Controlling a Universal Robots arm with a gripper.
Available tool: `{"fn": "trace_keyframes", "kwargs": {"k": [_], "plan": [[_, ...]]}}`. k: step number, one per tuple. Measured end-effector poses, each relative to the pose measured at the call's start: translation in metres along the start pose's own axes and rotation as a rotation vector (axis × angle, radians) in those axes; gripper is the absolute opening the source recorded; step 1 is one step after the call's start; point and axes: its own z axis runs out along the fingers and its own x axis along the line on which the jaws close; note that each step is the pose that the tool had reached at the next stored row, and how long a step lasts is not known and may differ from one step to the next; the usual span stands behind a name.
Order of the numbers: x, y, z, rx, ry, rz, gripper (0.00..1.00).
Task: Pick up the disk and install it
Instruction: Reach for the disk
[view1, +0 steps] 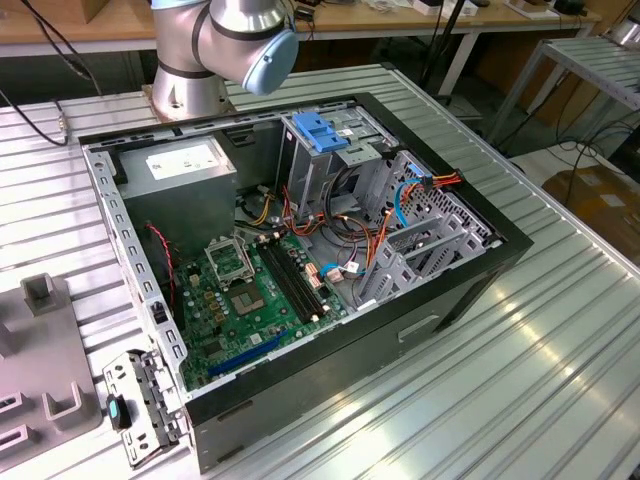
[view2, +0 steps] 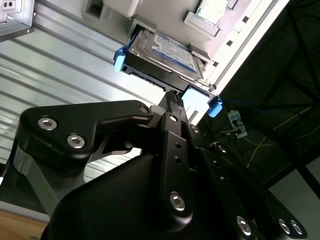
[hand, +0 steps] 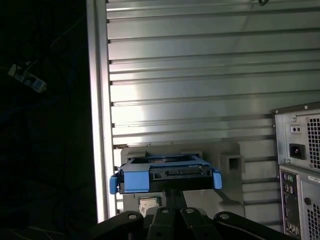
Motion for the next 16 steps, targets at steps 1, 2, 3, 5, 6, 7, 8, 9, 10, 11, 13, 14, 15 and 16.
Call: {"fn": "trace_keyframes", "kwargs": {"k": [1,2,3,5,6,7,8,9,10,11,13,14,15,16], "plan": [[0.0000,0.0000,0.0000,0.0000,0.0001,0.000,0.11],[0.0000,0.0000,0.0000,0.0000,0.0001,0.000,0.11],[0.0000,0.0000,0.0000,0.0000,0.0001,0.000,0.11],[0.0002,0.0000,0.0000,0.0000,0.0001,0.000,0.11],[0.0005,-0.0001,0.0000,0.0001,0.0001,0.000,0.11],[0.0018,-0.0001,0.0000,0.0000,0.0000,0.000,0.11],[0.0026,-0.0002,-0.0001,0.0000,0.0001,0.000,0.11],[0.0037,-0.0002,-0.0001,0.0000,0.0001,0.000,0.11],[0.0054,-0.0004,-0.0001,0.0000,0.0000,0.000,0.11],[0.0072,-0.0005,-0.0001,0.0000,0.0001,0.000,0.11],[0.0108,-0.0007,-0.0001,0.0000,0.0000,0.000,0.11],[0.0124,-0.0008,-0.0001,0.0000,0.0001,0.000,0.11],[0.0140,-0.0009,-0.0002,0.0000,0.0001,0.000,0.11],[0.0153,-0.0010,-0.0002,0.0001,0.0002,0.000,0.11]]}}
